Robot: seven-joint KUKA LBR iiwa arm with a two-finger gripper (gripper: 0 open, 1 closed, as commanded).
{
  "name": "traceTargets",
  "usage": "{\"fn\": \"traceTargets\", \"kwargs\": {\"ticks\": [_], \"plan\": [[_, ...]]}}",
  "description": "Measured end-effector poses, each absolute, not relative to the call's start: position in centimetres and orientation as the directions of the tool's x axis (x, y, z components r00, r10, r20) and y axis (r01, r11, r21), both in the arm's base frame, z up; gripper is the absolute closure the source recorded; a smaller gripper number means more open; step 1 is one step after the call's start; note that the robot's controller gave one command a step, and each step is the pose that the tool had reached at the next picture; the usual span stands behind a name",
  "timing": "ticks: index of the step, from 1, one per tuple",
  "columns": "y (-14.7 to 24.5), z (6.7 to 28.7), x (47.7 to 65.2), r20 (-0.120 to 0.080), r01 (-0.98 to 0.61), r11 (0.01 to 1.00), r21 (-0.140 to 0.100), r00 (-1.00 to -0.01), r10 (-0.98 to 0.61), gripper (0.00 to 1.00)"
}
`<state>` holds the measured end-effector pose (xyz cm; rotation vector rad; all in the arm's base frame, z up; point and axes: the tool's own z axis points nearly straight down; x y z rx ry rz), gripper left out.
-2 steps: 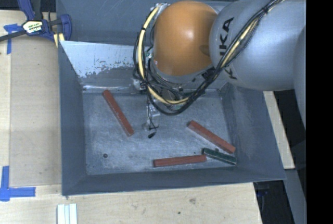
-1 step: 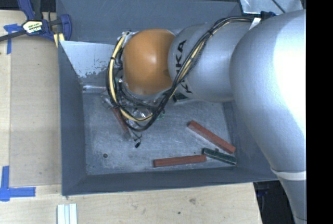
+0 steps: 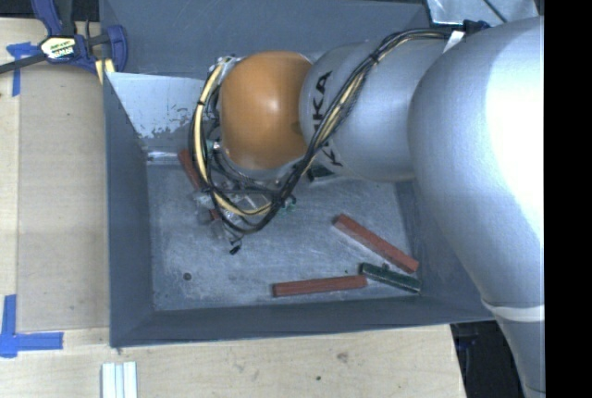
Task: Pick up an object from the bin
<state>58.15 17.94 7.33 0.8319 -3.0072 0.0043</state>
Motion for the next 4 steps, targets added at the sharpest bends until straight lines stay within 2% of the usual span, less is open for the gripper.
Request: {"fn": "traceTargets", "kwargs": {"ticks": [1,2,3,4], "plan": [[12.0,10.4,59.3,-0.006,-0.236,0.972,-0.001,-0.972,-0.236,1.0],[12.0,10.4,59.3,-0.005,-0.236,0.972,0.0,-0.972,-0.236,0.0],[13.1,6.9,59.2,0.001,-0.113,0.994,0.0,-0.994,-0.113,0.0],[13.1,7.1,59.3,-0.002,-0.111,0.994,0.001,-0.994,-0.111,1.0]]}}
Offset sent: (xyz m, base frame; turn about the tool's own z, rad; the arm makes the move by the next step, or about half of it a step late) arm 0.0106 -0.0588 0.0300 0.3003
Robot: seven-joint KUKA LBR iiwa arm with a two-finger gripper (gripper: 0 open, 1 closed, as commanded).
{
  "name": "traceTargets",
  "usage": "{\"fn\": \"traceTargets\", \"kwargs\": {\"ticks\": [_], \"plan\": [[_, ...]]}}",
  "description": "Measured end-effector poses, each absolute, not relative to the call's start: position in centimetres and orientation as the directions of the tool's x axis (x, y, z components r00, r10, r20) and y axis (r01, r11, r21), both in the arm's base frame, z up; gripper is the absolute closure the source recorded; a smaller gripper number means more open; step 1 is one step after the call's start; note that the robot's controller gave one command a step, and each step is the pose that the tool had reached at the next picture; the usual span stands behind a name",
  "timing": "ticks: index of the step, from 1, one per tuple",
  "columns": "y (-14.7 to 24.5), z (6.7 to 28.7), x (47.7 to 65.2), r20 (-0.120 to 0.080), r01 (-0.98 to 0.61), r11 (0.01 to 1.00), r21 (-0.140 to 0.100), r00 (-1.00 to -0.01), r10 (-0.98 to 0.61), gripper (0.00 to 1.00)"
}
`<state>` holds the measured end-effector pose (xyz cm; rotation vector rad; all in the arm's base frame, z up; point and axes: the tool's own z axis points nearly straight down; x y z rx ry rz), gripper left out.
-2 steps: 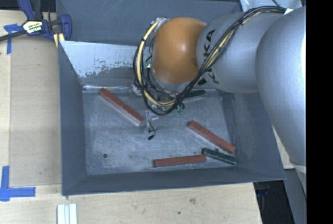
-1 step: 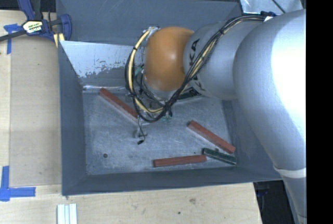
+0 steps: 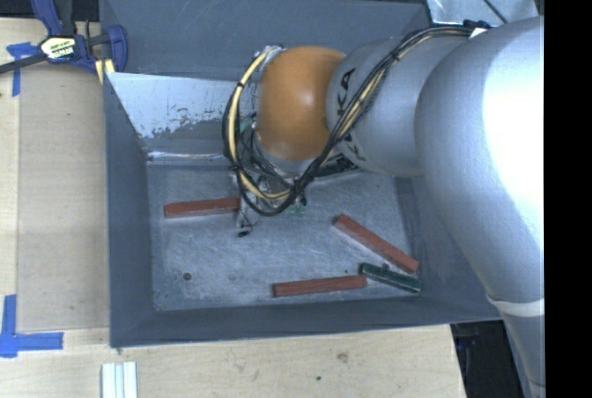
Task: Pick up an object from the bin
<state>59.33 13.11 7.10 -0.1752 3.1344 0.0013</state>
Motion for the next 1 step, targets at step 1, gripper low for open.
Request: {"fn": "traceTargets", "kwargs": {"ticks": [1], "plan": [[13.9,23.36,59.57,-0.013,-0.127,0.992,0.0,-0.992,-0.127,1.0]]}}
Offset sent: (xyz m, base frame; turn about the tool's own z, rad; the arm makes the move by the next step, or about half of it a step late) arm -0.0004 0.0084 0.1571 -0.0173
